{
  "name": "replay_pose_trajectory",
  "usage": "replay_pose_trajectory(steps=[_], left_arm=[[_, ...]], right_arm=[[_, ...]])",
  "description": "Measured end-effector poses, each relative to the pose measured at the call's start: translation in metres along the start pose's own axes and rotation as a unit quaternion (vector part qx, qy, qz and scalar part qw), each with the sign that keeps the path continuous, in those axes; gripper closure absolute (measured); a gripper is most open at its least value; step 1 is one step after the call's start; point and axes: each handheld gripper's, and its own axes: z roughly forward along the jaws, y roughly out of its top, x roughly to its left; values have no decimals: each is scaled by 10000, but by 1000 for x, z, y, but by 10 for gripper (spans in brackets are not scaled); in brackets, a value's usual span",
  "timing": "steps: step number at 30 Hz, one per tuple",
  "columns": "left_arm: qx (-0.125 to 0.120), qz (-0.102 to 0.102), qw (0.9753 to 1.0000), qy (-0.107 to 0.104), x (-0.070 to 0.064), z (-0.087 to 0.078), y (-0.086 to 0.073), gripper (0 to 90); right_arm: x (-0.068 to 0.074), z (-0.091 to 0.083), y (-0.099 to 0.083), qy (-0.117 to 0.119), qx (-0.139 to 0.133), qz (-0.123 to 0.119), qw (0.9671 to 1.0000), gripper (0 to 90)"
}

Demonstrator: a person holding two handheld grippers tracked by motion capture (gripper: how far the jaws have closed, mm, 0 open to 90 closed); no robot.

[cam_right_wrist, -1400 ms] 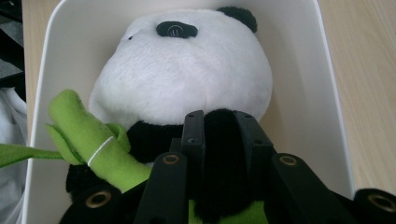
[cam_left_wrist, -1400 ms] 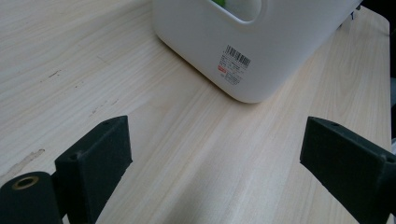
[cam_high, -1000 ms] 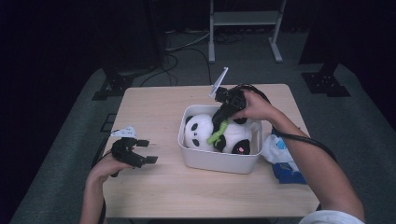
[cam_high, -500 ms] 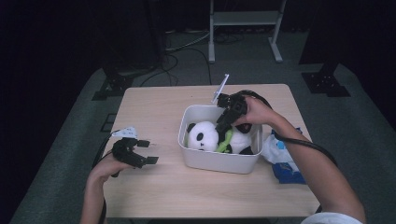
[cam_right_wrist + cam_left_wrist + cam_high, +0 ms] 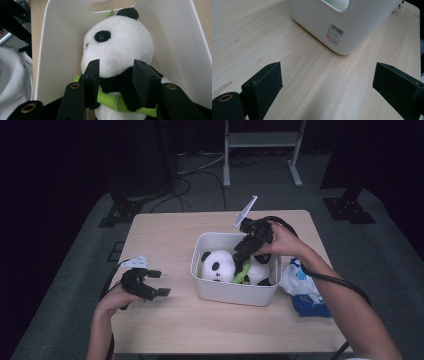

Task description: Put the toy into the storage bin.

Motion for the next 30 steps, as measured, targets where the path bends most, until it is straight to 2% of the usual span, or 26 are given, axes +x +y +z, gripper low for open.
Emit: replay_pose_trajectory(steps=[19, 30], left_arm=[[0, 115, 9999, 77, -10, -5, 3, 77], [70, 120, 9999, 97, -11, -3, 3, 77]], right_arm=[[25, -40, -39, -108, -602, 239, 9978, 504], [32, -64, -76, -260, -925, 552, 9938, 480]])
